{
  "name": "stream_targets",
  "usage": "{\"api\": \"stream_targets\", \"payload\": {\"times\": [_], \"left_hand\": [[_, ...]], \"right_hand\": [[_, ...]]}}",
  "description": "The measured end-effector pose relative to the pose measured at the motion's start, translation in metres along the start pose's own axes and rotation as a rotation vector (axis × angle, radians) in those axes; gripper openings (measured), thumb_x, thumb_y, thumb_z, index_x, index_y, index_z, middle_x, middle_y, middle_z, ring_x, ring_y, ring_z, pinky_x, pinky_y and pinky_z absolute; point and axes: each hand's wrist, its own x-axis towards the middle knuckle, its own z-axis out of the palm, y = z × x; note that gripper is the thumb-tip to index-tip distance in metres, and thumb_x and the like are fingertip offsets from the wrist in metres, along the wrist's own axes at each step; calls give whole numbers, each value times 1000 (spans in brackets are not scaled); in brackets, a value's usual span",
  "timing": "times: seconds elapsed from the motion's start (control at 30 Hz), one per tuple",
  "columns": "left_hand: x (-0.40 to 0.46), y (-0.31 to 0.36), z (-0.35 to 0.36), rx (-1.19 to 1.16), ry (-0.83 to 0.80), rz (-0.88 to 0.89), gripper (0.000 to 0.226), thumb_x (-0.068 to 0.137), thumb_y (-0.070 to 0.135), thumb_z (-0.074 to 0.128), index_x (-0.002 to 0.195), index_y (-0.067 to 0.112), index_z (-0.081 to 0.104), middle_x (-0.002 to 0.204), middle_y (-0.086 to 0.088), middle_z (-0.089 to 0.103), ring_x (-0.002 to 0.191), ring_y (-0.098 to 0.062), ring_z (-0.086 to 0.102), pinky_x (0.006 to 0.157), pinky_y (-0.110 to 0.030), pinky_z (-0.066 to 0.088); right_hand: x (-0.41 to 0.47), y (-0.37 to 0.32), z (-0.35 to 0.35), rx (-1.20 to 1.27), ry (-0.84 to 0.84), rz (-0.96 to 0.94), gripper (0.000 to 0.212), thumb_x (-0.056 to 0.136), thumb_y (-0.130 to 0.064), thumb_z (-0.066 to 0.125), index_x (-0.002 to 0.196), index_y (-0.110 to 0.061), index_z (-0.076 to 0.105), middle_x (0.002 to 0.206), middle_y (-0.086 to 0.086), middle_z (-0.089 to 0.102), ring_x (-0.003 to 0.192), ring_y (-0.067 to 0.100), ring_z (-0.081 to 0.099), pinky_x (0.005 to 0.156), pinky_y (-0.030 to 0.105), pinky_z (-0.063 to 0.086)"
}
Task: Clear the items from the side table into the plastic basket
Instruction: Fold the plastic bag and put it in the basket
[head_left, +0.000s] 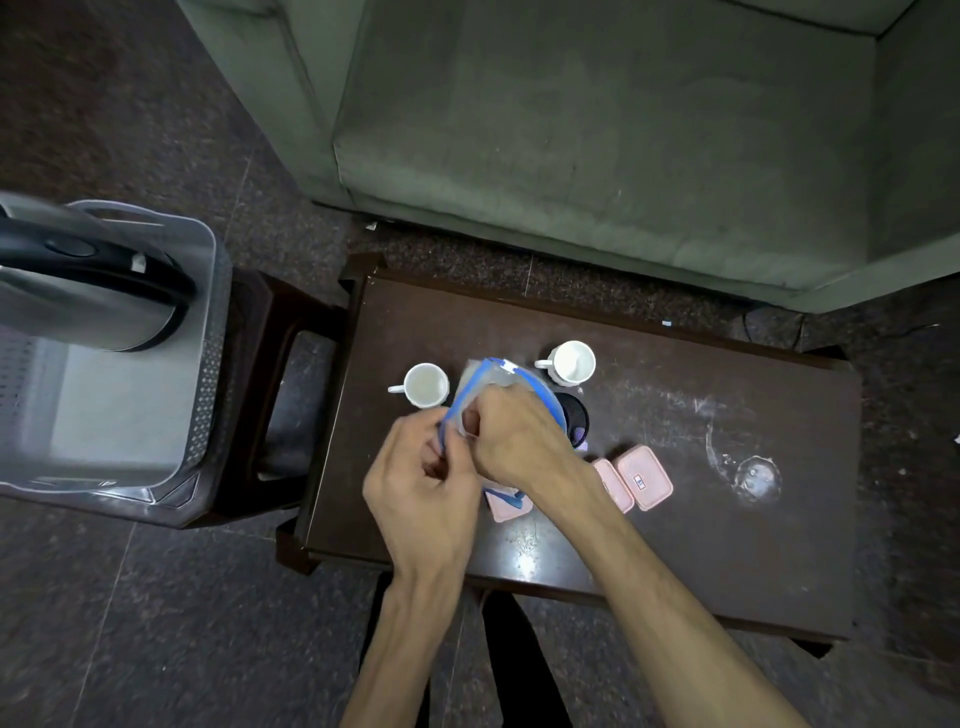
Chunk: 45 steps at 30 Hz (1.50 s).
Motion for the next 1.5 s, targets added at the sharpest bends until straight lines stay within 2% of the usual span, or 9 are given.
{"api": "stream_targets", "payload": {"times": [0.17, 0.33, 0.5, 0.63, 0.73, 0.97, 1.1, 1.33, 1.5], "left_hand": [[22, -6, -6, 15, 9, -141, 9, 88, 7, 69, 91, 13, 75, 68, -3, 65, 59, -26, 59, 66, -48, 55], [24, 7, -12, -31, 26, -130, 15, 87, 9, 69, 90, 23, 73, 64, 0, 62, 57, -17, 54, 64, -38, 54], [22, 6, -20, -86, -39, -203, 24, 87, 3, 72, 94, 26, 74, 59, 8, 53, 54, -7, 47, 64, -31, 48], [24, 15, -31, -183, -174, -129, 40, 89, 2, 73, 104, 39, 73, 60, 11, 52, 54, -4, 46, 61, -21, 44], [28, 25, -38, -218, -256, -41, 49, 87, 8, 72, 114, 49, 70, 62, 9, 55, 54, -3, 47, 59, -11, 42], [26, 34, -35, -294, -420, -93, 41, 85, 8, 70, 113, 36, 78, 75, -9, 70, 70, -35, 65, 65, -50, 58], [21, 31, -28, -287, -419, -112, 39, 87, 3, 65, 111, 30, 79, 78, -20, 69, 71, -44, 62, 67, -54, 57], [18, 35, -25, -267, -477, -114, 39, 88, 11, 60, 99, 44, 78, 84, -5, 75, 80, -33, 70, 76, -41, 58], [10, 40, -22, -348, -586, -199, 33, 88, 10, 60, 94, 36, 80, 91, -3, 81, 90, -26, 76, 84, -39, 60]], "right_hand": [[-27, -22, -27, -118, -72, -75, 6, 92, -15, 62, 97, -14, 65, 89, 4, 60, 83, 28, 52, 70, 27, 36], [-60, -26, -53, -69, 93, -341, 23, 92, -16, 57, 107, -29, 69, 81, -6, 63, 87, 24, 62, 72, 33, 46], [-70, 7, -78, 838, 104, -359, 49, 92, 7, 65, 130, -25, 63, 63, -6, 67, 60, 14, 52, 62, 26, 45], [-73, 22, -78, 1093, -86, -432, 93, 91, 24, 60, 161, -31, 35, 92, 33, 70, 76, 29, 56, 70, 39, 47], [-75, 25, -70, 981, -88, -405, 95, 87, 25, 61, 158, -35, 41, 99, 29, 71, 72, 30, 56, 64, 34, 48], [-74, 34, -62, 803, 8, -245, 46, 85, 10, 71, 118, -21, 77, 97, 6, 80, 87, 35, 71, 77, 47, 59], [-73, 38, -62, 998, 39, -196, 22, 87, -3, 72, 106, -10, 80, 96, 20, 80, 87, 45, 72, 76, 53, 57], [-77, 56, -59, 1078, 16, -277, 62, 80, 19, 77, 133, -11, 68, 104, -2, 77, 93, 15, 72, 84, 33, 60], [-80, 58, -56, 993, 93, -230, 58, 77, 9, 85, 126, -21, 74, 98, -4, 74, 87, 15, 74, 80, 35, 65]]}}
